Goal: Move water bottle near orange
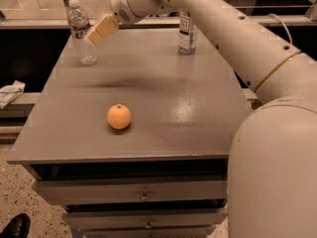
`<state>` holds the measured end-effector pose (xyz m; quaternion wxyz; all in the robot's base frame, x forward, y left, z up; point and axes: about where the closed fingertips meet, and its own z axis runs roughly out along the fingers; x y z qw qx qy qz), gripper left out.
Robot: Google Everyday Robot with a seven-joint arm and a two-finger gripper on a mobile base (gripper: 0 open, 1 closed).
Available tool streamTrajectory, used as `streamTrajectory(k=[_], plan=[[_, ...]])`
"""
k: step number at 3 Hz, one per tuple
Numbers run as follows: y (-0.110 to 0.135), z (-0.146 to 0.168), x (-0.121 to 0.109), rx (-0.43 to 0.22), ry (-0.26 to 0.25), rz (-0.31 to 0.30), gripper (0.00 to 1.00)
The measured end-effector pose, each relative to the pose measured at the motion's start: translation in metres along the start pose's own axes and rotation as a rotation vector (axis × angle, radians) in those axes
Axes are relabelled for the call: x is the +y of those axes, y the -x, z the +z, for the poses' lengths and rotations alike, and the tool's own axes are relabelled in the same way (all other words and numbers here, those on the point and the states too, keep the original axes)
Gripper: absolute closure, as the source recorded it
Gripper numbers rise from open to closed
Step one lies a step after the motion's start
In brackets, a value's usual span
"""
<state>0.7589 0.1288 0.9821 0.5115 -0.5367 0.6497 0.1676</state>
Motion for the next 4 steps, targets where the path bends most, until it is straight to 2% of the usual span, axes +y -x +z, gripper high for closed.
streamTrajectory(k=[1,3,4], plan=[[0.009,0.039,0.002,-0.036,0.025,0.030,0.00],[0.022,0.083,0.013,-0.087,0.080,0.089,0.00],[0.019,0.095,0.016,-0.095,0.089,0.128,0.13]])
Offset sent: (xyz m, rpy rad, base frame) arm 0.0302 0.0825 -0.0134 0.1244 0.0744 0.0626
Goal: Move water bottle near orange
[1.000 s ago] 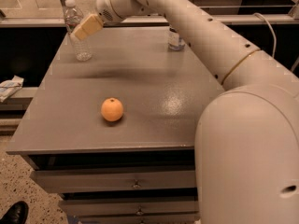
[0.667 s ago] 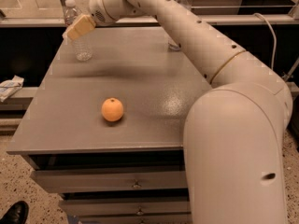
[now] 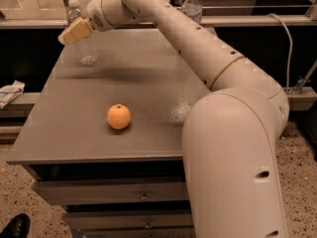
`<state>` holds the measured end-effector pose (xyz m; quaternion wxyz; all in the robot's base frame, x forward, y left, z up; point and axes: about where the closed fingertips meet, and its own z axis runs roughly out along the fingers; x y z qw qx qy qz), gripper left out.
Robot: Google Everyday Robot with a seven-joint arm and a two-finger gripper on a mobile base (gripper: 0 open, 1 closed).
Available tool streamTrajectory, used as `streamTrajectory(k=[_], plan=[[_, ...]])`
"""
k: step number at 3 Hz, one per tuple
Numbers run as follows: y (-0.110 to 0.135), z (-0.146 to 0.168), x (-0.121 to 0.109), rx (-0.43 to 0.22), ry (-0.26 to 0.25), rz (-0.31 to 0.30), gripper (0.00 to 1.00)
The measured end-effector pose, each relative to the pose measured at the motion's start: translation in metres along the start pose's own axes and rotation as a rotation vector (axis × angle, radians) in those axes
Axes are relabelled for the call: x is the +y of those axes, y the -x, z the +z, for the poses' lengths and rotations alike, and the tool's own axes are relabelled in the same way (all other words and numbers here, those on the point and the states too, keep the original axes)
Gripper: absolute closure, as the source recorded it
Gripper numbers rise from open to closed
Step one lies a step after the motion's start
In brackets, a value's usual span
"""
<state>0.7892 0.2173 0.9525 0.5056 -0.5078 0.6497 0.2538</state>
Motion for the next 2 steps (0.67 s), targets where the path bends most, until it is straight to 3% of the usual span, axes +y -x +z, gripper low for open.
streamTrajectory(k=[1,2], plan=[[-0.007,-0.006,-0.007,-0.005,-0.021,0.026,0.36],[-0.003,-0.039,-0.019,-0.023,-0.066,0.050,0.60]])
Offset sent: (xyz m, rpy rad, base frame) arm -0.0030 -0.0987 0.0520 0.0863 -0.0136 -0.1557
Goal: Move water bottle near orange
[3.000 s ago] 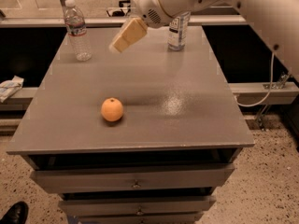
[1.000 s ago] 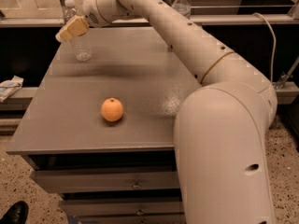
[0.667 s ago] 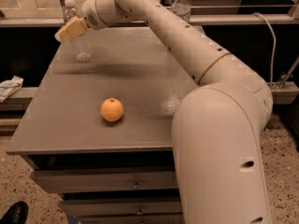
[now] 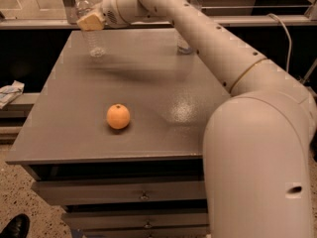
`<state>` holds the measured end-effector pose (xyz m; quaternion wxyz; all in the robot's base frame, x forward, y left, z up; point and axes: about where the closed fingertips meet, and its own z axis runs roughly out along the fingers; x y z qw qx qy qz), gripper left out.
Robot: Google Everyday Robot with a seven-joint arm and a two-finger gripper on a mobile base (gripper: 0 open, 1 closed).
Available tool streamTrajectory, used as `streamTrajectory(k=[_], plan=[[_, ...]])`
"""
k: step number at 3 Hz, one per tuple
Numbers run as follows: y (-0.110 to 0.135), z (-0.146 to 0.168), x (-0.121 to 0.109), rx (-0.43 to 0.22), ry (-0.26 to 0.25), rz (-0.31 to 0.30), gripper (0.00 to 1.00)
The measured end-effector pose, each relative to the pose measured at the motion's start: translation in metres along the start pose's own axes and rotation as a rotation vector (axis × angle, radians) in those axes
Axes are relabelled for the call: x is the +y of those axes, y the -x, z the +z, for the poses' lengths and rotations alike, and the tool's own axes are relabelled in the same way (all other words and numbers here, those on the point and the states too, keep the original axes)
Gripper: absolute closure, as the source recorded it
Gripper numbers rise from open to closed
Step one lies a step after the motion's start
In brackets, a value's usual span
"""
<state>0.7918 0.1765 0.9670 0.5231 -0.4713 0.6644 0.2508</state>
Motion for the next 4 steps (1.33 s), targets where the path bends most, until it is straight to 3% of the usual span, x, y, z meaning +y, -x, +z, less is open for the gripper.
streamTrajectory(k=[1,2,3,4], plan=[[0.014,-0.039,-0.004,-0.037,-0.030,0.020,0.83],[0.012,-0.117,0.006,-0.062,-0.058,0.069,1.00],[-0.018,-0.184,0.027,-0.031,-0.082,0.126,1.00],[-0.050,-0.229,0.047,-0.005,-0.097,0.172,1.00]])
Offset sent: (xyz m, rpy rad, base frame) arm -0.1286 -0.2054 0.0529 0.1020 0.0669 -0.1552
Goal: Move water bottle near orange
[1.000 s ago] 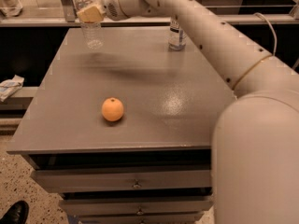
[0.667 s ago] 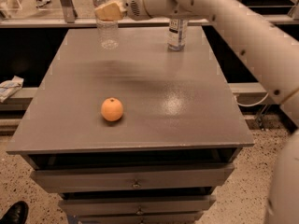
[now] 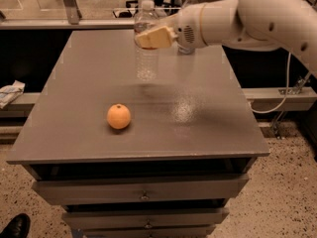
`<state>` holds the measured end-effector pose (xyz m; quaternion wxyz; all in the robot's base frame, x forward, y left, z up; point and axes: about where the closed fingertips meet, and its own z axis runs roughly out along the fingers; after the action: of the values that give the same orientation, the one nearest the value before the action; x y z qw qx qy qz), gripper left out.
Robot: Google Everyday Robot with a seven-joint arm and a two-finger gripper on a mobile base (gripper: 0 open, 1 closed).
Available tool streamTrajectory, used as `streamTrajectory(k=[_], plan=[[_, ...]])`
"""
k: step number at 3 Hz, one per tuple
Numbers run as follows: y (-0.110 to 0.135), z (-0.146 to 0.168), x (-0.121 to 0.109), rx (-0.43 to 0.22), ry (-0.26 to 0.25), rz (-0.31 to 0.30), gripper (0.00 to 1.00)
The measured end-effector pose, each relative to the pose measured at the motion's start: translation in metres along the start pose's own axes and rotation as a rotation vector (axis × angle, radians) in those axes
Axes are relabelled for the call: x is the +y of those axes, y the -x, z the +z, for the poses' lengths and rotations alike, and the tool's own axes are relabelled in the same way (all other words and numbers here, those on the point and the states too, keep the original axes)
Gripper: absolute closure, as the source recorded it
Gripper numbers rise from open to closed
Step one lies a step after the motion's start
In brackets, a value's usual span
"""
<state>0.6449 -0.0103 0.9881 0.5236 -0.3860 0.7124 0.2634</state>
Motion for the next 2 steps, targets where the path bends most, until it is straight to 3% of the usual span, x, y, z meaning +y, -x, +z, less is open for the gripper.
streamTrajectory(k=[1,2], plan=[[-0.0308,-0.0251,0.0167,0.004,0.013,0.032,1.00],[-0.0402,-0.0268,0.0254,-0.005,0.031,0.041,1.00]])
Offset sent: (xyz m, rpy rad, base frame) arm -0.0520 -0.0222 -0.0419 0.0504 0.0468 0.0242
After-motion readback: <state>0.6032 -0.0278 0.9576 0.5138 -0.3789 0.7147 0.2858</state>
